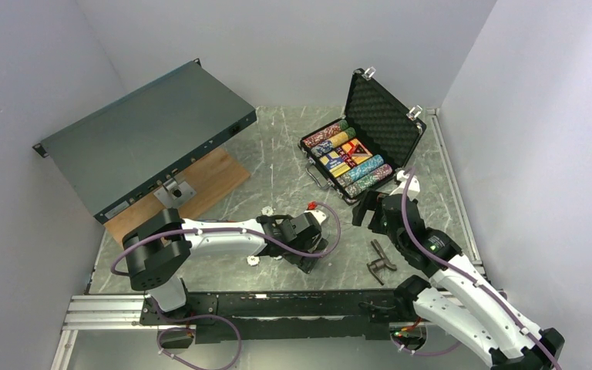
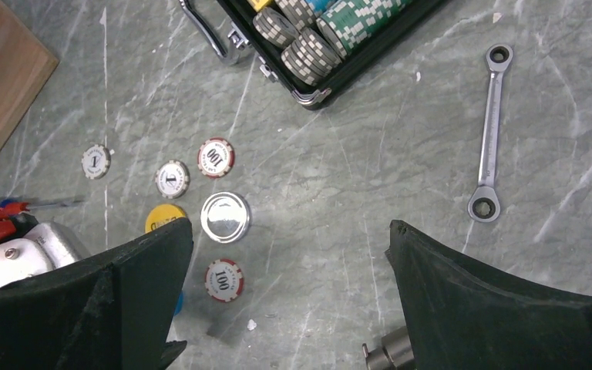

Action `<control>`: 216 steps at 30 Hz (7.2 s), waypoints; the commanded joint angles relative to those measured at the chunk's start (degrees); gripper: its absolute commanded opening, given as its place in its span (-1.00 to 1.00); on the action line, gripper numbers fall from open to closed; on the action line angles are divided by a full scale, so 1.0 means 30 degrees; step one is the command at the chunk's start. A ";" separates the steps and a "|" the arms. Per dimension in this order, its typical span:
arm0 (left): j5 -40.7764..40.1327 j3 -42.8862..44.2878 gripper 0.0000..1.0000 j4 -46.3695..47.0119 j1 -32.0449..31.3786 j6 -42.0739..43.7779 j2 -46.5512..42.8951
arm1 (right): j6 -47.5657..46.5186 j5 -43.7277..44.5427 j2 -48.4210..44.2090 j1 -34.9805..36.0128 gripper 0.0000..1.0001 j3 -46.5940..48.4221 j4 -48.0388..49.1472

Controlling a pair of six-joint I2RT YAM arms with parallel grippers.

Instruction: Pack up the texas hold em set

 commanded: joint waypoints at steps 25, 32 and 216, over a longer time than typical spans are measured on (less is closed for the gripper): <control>0.0665 -0.0122 0.20 0.0062 0.0637 0.0961 0.1875 | 0.0788 -0.1008 0.1567 -0.0089 1.00 -0.0140 0.0768; -0.0128 0.0063 0.24 -0.0336 0.0308 0.1458 0.1832 | 0.0695 0.0072 0.0598 -0.0581 1.00 -0.0453 0.0478; -0.1811 0.0471 0.99 -0.1432 0.6122 0.8426 -1.4900 | -0.7569 -0.8243 2.6370 -0.6355 0.23 2.0400 0.2390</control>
